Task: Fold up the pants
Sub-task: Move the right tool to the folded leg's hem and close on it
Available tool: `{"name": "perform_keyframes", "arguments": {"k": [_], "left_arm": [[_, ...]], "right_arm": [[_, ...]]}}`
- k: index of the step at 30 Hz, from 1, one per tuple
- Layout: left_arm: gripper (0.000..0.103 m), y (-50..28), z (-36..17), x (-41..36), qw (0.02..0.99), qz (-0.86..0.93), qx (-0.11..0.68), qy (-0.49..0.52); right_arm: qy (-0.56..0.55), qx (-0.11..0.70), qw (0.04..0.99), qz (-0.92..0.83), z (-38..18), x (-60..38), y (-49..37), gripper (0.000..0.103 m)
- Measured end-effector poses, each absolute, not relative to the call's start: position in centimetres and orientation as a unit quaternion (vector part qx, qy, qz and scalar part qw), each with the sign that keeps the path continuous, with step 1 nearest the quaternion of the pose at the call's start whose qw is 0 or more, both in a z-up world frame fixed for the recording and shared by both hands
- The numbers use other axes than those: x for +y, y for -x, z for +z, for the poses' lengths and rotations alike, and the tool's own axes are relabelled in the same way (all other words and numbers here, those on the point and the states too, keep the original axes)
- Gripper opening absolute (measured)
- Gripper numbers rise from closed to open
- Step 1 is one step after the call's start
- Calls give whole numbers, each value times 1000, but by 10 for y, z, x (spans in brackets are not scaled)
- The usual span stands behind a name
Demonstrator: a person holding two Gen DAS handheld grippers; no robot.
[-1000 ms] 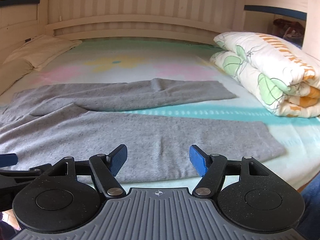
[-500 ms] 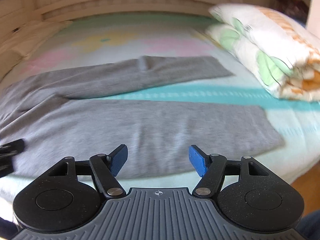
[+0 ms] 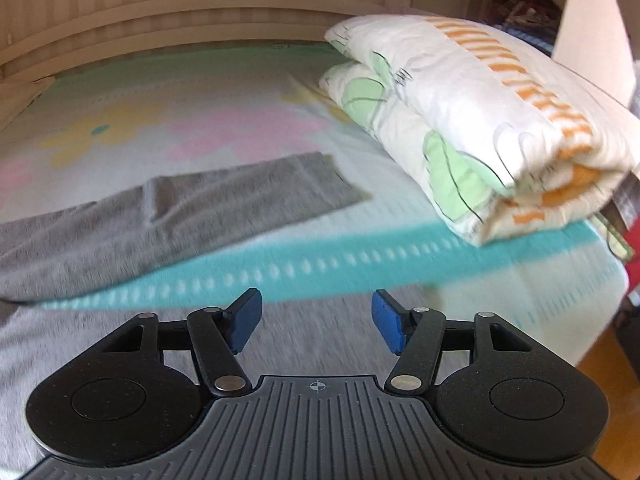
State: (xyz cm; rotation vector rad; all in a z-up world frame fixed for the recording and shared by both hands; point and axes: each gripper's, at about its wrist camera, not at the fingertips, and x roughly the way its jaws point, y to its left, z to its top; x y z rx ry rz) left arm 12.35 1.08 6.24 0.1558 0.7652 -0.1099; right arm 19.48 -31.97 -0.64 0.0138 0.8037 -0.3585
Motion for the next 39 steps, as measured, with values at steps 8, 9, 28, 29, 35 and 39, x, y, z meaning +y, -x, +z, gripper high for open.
{"name": "perform_keyframes", "arguments": {"k": [8,9,28,29,35,39], "left_arm": [[75,-189,68,31,930,-6,358,-79],[75,-195,65,32,931,-1,356,-79],[75,-256,46,44,900,19,436,-7],[75,-257,46,44,900,19,436,-6],[75,-258,51,46,901,15,434,1],[75,-260,52,47,904,22,427,-11]], "right_arm": [[9,448,886,-116,-21,-298,-262,47],[11,460,882,-104,-25,-293,-272,46],[-177,491,840,-145,-54,-285,-485,46],[-178,491,839,-152,-57,-283,-492,46],[-178,506,823,-187,-83,-273,-518,46],[-159,536,802,-211,-99,-270,-517,35]]}}
